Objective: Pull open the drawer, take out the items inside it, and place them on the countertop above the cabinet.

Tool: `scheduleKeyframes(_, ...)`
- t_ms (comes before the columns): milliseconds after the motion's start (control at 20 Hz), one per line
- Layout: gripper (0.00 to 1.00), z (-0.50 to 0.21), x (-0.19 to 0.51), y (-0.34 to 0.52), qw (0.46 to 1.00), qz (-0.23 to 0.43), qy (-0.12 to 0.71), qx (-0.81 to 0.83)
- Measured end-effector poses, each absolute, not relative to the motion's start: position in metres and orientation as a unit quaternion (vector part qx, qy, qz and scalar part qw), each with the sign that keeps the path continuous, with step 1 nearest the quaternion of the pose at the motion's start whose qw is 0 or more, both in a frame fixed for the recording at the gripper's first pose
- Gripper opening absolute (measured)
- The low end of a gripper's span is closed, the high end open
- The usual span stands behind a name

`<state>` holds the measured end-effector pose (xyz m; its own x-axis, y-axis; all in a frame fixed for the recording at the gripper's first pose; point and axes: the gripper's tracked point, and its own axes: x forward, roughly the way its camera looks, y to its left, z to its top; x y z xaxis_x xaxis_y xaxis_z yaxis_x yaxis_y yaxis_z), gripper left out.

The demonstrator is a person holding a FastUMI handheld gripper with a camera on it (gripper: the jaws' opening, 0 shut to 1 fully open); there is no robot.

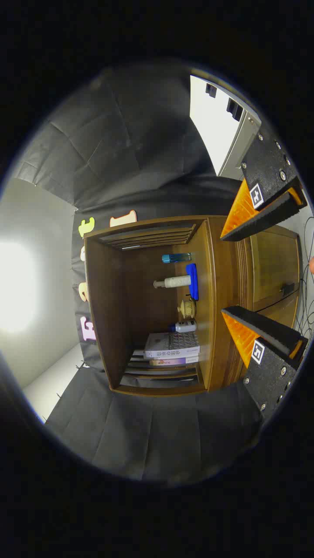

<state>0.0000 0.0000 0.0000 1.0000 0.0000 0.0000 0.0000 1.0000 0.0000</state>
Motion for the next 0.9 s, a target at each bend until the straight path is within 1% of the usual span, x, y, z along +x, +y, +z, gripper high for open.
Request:
scheduleKeyframes(750, 0.93, -0.026, -0.001, 0.014, 0.999, 0.016, 0.030, 0.002)
scheduleKeyframes(900, 0.93, -0.020, 0.002, 0.022, 1.000, 0.020, 0.024, 0.001)
